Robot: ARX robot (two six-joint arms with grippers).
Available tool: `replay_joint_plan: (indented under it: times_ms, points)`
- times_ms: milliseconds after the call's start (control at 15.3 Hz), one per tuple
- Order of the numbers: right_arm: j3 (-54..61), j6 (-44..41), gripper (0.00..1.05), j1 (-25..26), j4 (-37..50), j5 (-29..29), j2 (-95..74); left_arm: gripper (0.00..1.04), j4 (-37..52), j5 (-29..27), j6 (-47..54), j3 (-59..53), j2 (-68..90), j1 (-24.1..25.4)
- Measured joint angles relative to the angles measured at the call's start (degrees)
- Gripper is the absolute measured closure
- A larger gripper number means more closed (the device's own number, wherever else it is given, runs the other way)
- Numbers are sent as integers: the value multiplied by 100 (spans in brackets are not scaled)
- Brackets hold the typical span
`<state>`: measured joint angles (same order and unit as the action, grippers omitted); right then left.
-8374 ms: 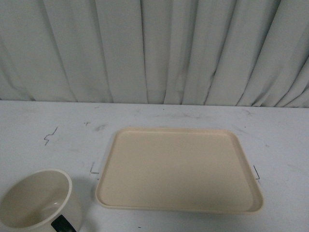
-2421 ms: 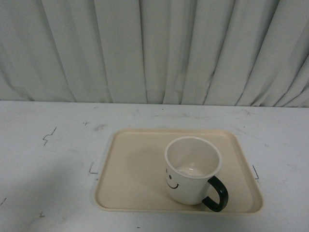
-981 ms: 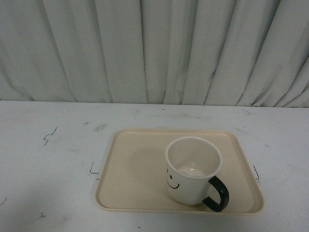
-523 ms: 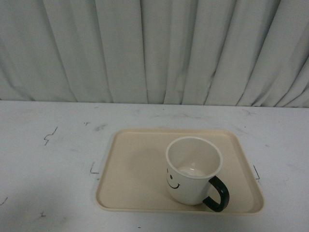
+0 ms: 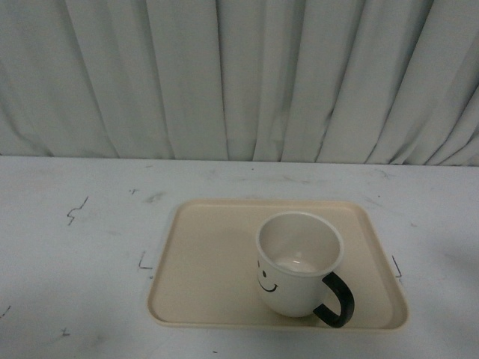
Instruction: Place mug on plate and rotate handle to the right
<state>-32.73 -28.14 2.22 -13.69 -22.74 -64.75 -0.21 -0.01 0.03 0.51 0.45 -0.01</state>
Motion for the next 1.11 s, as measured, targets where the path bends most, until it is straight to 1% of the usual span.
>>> replay_joint_plan:
  times_ms: [131, 262, 393, 458, 523, 589, 654, 720, 785, 850, 916, 1112]
  points:
    - [-920, 85, 6, -542, 59, 286, -1281, 7, 0, 0, 0, 0, 0, 0]
    - [-1897, 525, 6, -1001, -278, 282, -2492, 7, 0, 2, 0, 0, 0, 0]
    - [-2721, 1021, 6, -1316, -398, 483, -3475, 7, 0, 0, 0, 0, 0, 0]
    - [-3456, 1543, 6, -1523, -503, 560, -4218, 7, 0, 2, 0, 0, 0, 0]
    - [-4262, 2240, 6, -1775, -855, 826, -5014, 7, -2, 0, 0, 0, 0, 0]
    - [-4369, 2507, 16, -2020, -1108, 1255, -5401, 7, 0, 0, 0, 0, 0, 0]
    - [-4385, 2656, 49, -2142, -1274, 1377, -5434, 7, 0, 0, -2, 0, 0, 0]
    - [-4406, 2667, 60, -2142, -1338, 1368, -5434, 7, 0, 0, 0, 0, 0, 0]
    - [-4441, 2664, 68, -2140, -1414, 1375, -5431, 7, 0, 0, 0, 0, 0, 0]
    - [-4448, 2664, 69, -2140, -1416, 1375, -5434, 7, 0, 0, 0, 0, 0, 0]
    - [-4483, 2653, 75, -2133, -1467, 1373, -5434, 7, -2, 0, 0, 0, 0, 0]
    - [-4579, 2566, 84, -2131, -1606, 1368, -5431, 7, 0, 0, 0, 0, 0, 0]
